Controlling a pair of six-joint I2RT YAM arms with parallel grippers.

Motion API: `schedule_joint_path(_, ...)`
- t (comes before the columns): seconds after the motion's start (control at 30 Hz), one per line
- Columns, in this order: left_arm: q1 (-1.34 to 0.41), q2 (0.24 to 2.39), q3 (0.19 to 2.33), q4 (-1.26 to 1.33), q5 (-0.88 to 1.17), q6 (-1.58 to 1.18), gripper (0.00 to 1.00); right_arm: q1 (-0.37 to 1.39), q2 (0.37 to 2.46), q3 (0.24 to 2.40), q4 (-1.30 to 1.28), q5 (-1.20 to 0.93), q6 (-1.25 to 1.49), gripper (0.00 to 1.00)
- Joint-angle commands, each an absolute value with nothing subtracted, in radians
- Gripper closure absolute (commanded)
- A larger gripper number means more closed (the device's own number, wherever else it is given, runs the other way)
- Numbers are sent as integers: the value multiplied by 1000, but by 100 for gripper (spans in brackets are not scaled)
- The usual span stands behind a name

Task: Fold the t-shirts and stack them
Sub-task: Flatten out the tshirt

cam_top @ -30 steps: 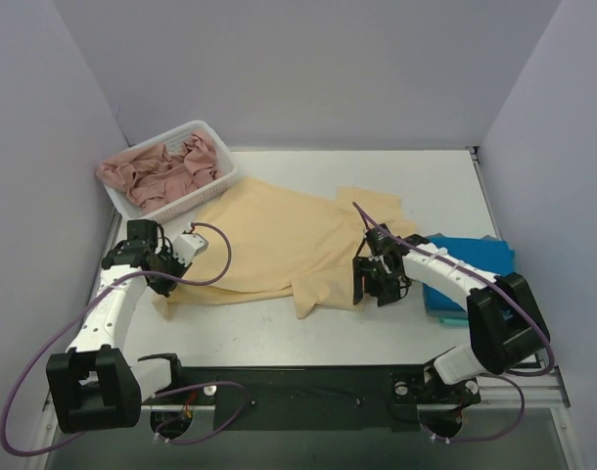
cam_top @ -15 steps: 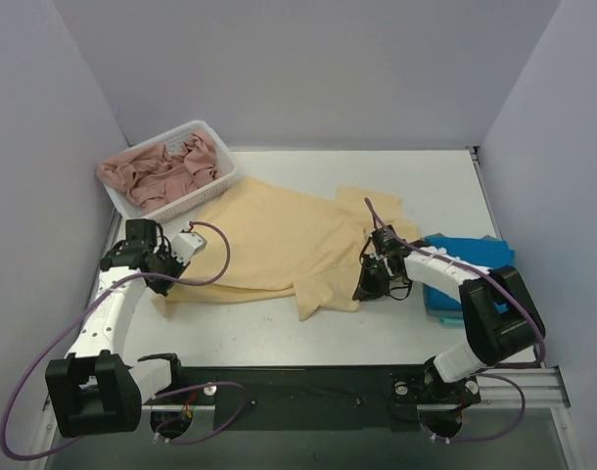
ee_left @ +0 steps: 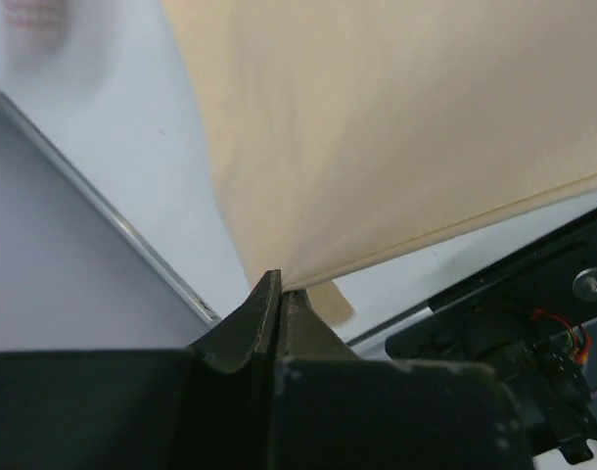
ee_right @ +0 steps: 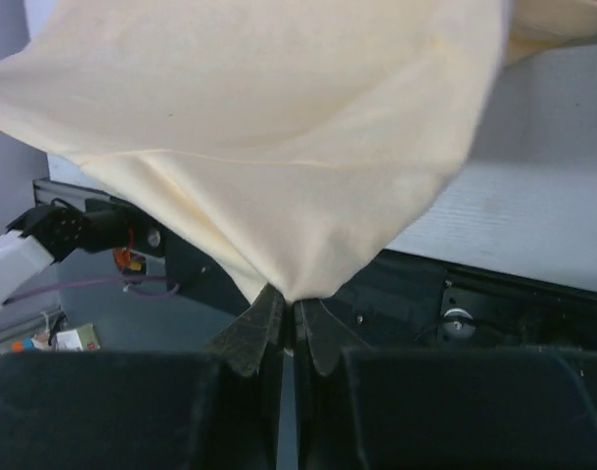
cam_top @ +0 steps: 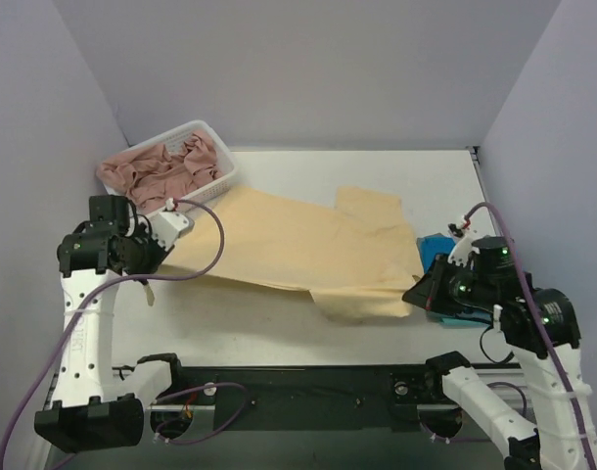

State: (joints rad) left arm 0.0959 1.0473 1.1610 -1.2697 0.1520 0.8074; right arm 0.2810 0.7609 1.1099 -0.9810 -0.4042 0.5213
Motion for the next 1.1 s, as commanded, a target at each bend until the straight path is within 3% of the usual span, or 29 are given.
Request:
schedule_joint_path(0.0, 103, 1005, 1463, -1381, 255, 798, 100, 272, 813, 1355, -1273, -359, 480, 100)
schedule_joint_path(0.13, 98, 1029, 1470, -1142, 296, 723, 100, 214, 969, 1456, -1137, -261, 314, 100)
schedule_joint_path(0.27, 14, 1123, 1471, -797, 252, 609, 100, -71, 1297, 1561, -747, -571, 370, 100)
schedule_joint_path(0.33, -32, 1216, 1558, -689, 232, 577, 100, -119, 1496, 1762, -651, -598, 455, 100)
schedule_joint_path(0.43, -84, 1389, 1765, -592, 140, 577, 100, -133, 1721, 2291, -646, -558, 486, 100)
schedule_joint_path(0.53, -92, 1523, 1974, -516, 53, 572, 100, -178, 1891, 2592, -475, -612, 659, 100)
schedule_joint_path(0.63, -92, 1653, 2228, -497, 14, 584, 100, -283, 1839, 2431, 30, -652, 924, 100)
schedule_joint_path(0.67, -92, 1684, 2290, -485, 8, 589, 100, -302, 1815, 2389, 82, -635, 1024, 100)
schedule_joint_path(0.8, -97, 1687, 2316, -448, 41, 636, 100, -406, 1838, 2531, 55, -673, 1049, 100)
schedule_joint_path(0.9, -97, 1661, 2275, -446, 55, 676, 100, -478, 1803, 2475, 57, -748, 1060, 100)
schedule_joint_path(1.07, -95, 1541, 2033, -451, 71, 755, 100, -492, 1499, 1969, -70, -799, 833, 100)
